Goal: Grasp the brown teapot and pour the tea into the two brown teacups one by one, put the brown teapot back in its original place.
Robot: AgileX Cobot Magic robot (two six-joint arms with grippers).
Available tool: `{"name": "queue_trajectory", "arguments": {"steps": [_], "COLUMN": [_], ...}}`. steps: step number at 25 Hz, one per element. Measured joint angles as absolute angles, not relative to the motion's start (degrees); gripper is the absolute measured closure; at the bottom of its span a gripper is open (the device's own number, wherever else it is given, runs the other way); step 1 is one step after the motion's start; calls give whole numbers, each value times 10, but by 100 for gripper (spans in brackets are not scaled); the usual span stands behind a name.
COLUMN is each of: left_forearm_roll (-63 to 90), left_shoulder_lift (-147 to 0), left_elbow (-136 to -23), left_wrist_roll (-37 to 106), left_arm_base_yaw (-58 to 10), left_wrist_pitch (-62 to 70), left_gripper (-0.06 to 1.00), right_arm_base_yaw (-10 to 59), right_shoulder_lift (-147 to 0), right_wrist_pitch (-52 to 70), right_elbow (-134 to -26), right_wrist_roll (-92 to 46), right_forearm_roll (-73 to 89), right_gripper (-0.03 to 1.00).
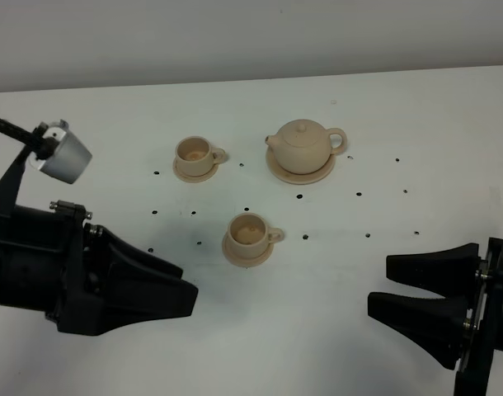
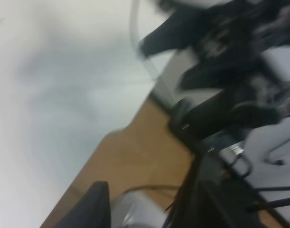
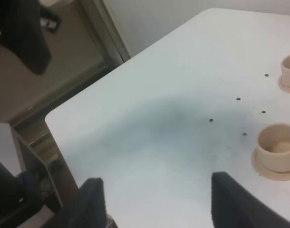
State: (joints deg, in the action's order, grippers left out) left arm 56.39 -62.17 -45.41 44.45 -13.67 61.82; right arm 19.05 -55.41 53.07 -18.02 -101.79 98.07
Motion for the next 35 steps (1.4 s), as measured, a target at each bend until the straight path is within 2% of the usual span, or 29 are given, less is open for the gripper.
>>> {"name": "queue_trajectory", "arguments": {"steps": [8,15,25,35], "left_forearm_roll": [314,101,-49,-115], "left_shoulder_lift": [-534,-470,-404,-345], "left_elbow": [-454,-454,-448,-385], "left_wrist_roll": [184,-6,-119,-198], "left_arm_base_yaw": [-137,-137,-137,-137], "left_wrist_pitch": [604,661,683,683], "left_gripper": [54,54,54,54], "right_arm_base_yaw": [190,190,190,190], "right_shoulder_lift": [-556,-594,-655,-670], "right_wrist_pitch": [470,443,337,258], "right_elbow": [-201,-249,-286,-286], "right_wrist_roll": [-927,-820,-717,-701], "right_forearm_roll": [913,824,749,748], "right_gripper": [48,48,48,48]}}
